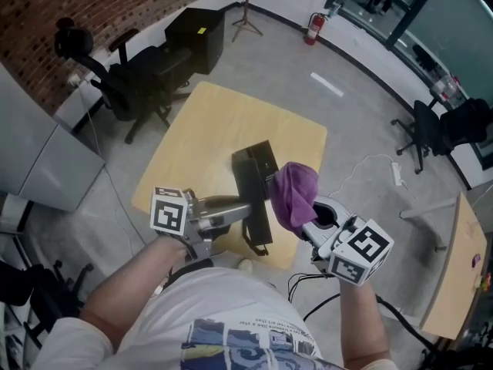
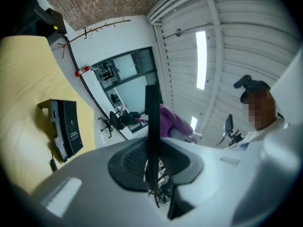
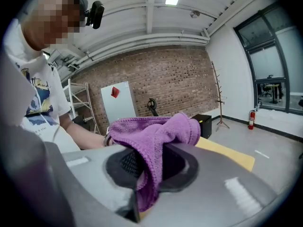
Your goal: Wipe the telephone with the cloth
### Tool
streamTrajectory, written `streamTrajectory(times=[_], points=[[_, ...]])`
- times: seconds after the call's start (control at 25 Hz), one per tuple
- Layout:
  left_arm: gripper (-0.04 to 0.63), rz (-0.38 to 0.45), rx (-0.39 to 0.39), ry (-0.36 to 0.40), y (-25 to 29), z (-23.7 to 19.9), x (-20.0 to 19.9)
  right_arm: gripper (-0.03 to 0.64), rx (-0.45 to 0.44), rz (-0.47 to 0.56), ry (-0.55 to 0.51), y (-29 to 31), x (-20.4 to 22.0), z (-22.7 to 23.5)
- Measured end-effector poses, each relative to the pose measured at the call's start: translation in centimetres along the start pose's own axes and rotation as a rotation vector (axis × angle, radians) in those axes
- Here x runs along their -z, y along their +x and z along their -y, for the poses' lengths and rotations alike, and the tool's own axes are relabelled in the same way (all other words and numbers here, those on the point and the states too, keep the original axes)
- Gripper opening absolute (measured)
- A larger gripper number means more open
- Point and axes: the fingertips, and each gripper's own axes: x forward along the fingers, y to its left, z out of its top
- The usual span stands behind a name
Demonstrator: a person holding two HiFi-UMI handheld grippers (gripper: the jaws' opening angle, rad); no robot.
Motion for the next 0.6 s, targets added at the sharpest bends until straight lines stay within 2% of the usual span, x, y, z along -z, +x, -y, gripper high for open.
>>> streamTrajectory(times=[0.28,0.6], points=[[0.075,-0.053,0.094,0.025,-0.4,2.4,2.1,0.043,-0.135,0.095,0.102,1.4,-2.9,-0.1],[0.075,-0.019,0.156,0.050,-1.5,4.1,2.0,0.044,-0.280,0.139,0.244,1.4,-2.4,-2.6]])
